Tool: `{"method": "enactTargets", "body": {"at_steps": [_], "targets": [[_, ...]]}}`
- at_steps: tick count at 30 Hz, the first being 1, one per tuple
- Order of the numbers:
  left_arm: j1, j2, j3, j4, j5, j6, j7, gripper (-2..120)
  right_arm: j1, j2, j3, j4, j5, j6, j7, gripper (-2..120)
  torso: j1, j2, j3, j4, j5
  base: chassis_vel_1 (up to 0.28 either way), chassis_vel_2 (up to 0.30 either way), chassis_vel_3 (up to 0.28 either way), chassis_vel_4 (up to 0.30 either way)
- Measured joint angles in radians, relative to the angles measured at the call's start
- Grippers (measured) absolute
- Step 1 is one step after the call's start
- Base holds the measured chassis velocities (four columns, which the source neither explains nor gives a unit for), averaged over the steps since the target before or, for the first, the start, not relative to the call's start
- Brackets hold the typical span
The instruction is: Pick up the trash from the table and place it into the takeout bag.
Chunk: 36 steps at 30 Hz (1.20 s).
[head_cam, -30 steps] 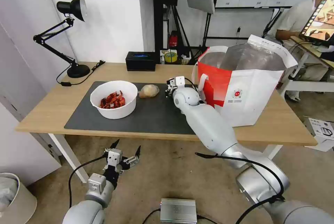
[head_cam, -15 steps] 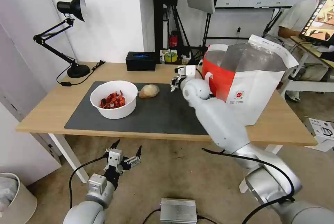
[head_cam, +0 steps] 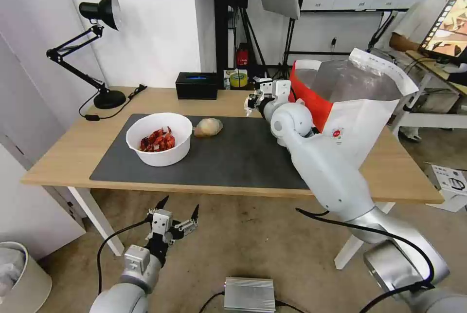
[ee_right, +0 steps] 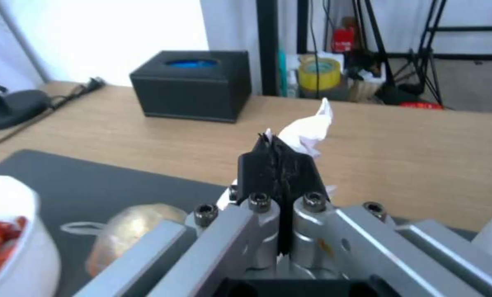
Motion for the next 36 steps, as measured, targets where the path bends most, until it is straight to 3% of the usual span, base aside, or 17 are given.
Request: {"method": "enactTargets", "body": {"at_steps": [27,36], "targets": [[0.014,-0.008,-0.007,-0.007,0.009,-0.012,0.001,100,0.047,-0.014,0.009,0.114,0.012,-0.012,0.023,0,0.0,0.0,0.0,0.0001,0.0,0.0,0.0,0.0,0.0],[0.024,-0.012,-0.009,-0.007,0.009,-0.012,0.001,100,0.101,-0.077,0.052,0.244,0.05,-0.03,0.064,0,0.0,0.0,0.0,0.0,0.0001,0.0,0.0,0.0,0.0]]}}
